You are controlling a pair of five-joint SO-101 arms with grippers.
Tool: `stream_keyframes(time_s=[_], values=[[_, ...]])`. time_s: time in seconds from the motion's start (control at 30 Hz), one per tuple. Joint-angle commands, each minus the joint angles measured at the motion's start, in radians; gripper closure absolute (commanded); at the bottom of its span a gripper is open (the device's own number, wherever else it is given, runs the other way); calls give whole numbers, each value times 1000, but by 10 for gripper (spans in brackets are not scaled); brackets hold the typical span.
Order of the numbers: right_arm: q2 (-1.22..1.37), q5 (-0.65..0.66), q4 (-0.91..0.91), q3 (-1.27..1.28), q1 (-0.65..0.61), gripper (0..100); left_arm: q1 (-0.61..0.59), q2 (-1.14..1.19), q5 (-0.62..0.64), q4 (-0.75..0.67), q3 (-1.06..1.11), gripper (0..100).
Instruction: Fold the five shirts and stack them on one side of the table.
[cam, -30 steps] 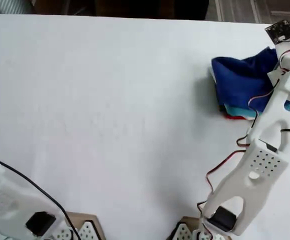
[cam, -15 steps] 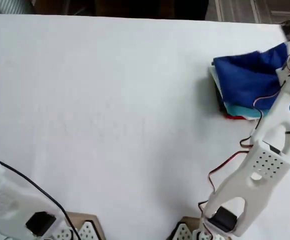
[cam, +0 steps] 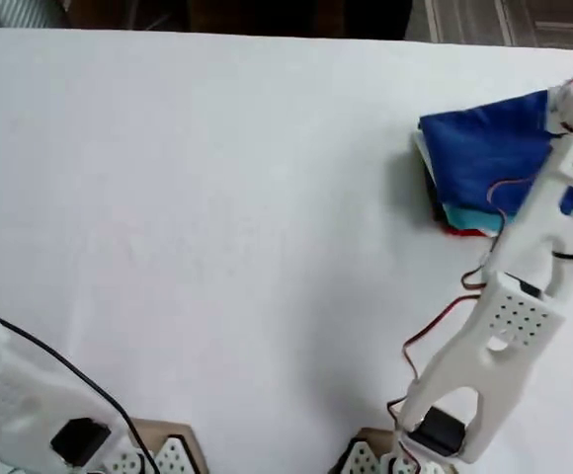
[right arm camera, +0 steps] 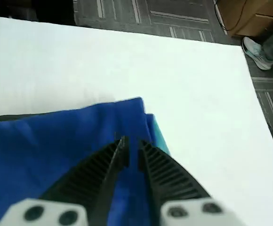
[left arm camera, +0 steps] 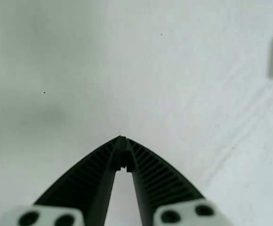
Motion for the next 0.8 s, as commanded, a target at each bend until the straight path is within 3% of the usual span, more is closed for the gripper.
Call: stream_keyframes(time_s=[0.0, 0.2, 0.5, 0.77], values=[[-4, -5, -142, 26, -30, 964, 3, -8, -3, -5, -4, 973], [140, -5, -320, 18, 19, 964, -15, -8, -8, -2, -4, 973], [332, -5, -318, -2, 73, 964, -34, -8, -9, -2, -5, 973], [309, -12, -274, -141, 81, 964, -35, -8, -9, 0, -5, 973]])
